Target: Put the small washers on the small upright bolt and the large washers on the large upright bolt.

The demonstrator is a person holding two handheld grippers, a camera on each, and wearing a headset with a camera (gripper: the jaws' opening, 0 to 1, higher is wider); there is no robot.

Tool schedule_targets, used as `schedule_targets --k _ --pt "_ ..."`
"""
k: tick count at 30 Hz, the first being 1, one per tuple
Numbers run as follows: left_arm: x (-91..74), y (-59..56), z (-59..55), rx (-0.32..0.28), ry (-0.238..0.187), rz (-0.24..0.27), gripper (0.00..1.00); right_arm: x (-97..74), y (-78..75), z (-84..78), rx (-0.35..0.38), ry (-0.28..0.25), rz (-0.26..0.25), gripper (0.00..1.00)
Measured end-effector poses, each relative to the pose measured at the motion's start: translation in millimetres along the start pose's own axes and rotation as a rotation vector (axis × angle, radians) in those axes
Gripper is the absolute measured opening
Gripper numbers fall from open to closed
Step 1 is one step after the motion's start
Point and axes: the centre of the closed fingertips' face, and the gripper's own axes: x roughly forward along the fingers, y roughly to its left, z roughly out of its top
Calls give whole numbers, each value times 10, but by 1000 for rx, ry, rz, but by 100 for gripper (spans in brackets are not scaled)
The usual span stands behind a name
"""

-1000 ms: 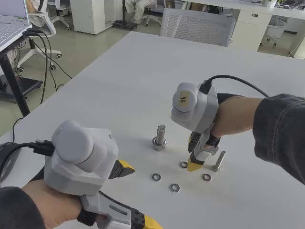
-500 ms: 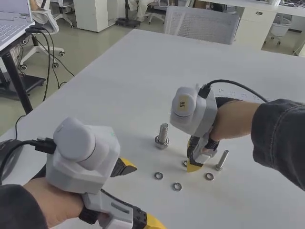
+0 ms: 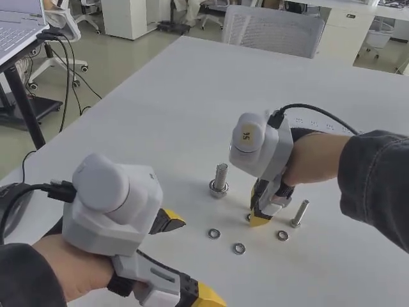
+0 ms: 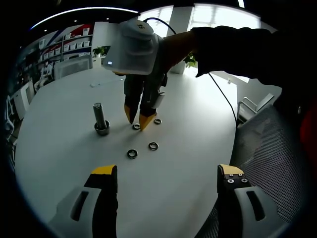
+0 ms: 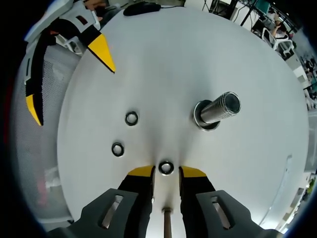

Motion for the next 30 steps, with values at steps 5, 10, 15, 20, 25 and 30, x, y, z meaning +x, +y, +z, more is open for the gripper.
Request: schedule_targets --k 5,10,15,20,25,30 --pt "-1 1 8 -1 -2 -1 82 -8 6 15 -26 4 -5 17" --pt "1 -1 13 -1 -3 -2 82 -16 -6 13 -27 5 -4 16" --pt "6 5 22 -3 -2 -3 82 -19 -11 11 -41 5 -5 15" --pt "11 14 29 -4 -2 -2 82 -21 -17 8 -56 4 -6 15" --pt "6 15 42 -4 -2 -2 82 -30 -20 6 -70 9 -7 14" --pt "9 12 42 -3 -1 -3 82 -33 -18 -3 -68 10 -5 14"
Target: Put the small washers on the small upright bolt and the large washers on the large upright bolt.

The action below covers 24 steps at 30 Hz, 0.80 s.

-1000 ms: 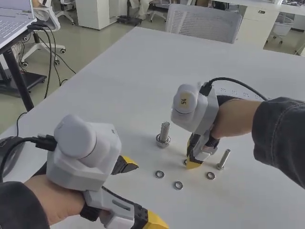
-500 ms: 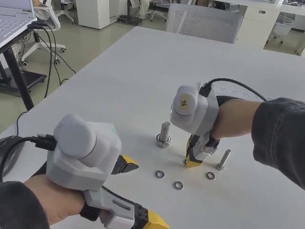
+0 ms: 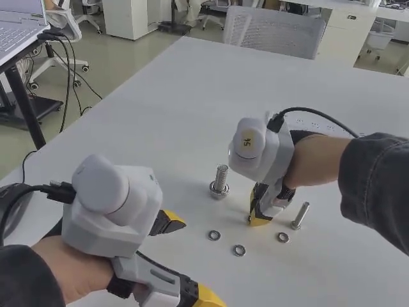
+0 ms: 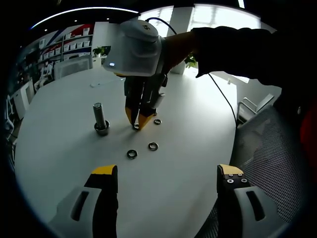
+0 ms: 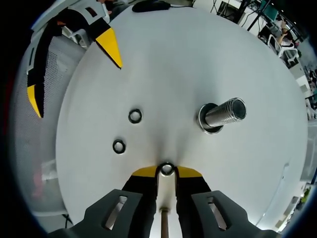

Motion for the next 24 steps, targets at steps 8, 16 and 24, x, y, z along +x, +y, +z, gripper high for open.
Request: schedule_targets --k 8,16,24 --pt "3 -9 -6 1 0 -1 82 -2 6 -9 -3 1 -5 14" --pt "2 -17 -12 1 -1 -1 82 -29 3 -19 0 1 -11 14" --pt "-6 -20 -18 2 -2 1 82 -86 7 -32 3 6 -13 14"
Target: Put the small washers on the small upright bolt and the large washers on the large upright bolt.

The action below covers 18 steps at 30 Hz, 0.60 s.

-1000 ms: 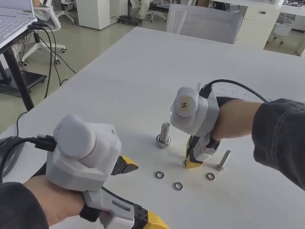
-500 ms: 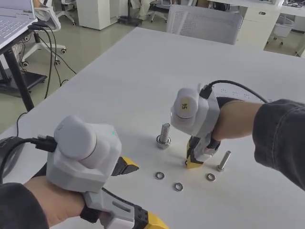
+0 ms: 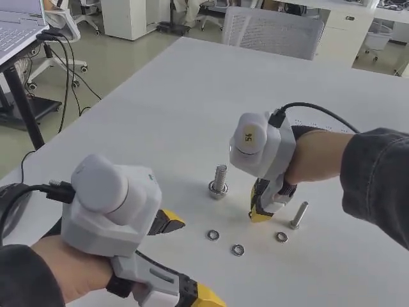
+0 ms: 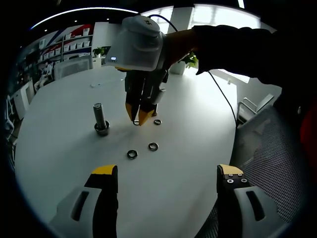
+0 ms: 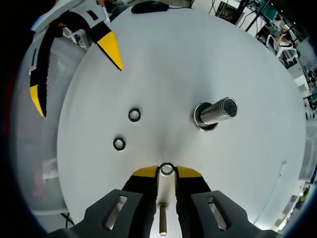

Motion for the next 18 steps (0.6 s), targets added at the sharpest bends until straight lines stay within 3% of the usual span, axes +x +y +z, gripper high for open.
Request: schedule_targets --k 18 --pt "-7 -4 18 4 -5 -1 82 -318 -66 -80 19 2 -38 14"
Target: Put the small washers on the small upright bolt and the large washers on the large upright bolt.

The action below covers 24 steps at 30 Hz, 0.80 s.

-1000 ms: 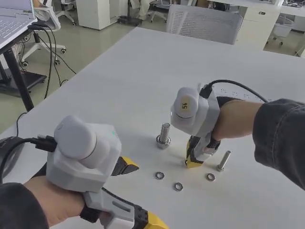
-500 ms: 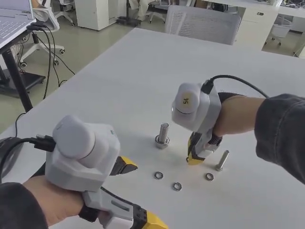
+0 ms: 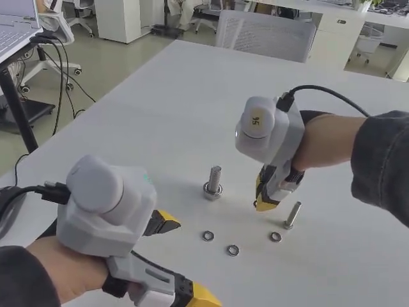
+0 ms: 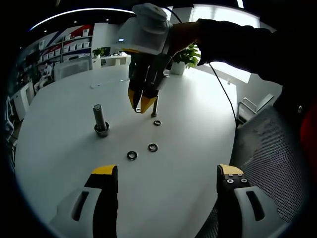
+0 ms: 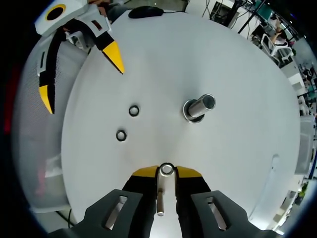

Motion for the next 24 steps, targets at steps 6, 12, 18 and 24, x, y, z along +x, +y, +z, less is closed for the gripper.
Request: schedule_targets --k 6,12,18,24 --pt "2 -1 12 4 -4 -2 82 -100 13 -22 0 2 -9 14" --pt "11 -7 21 8 -5 -7 82 -250 -10 -80 16 1 -25 14" --pt "10 -14 31 11 -9 -10 82 -355 -5 -144 21 10 -43 14" --pt "5 -12 41 15 -12 -10 81 -433 6 -185 22 16 -53 14"
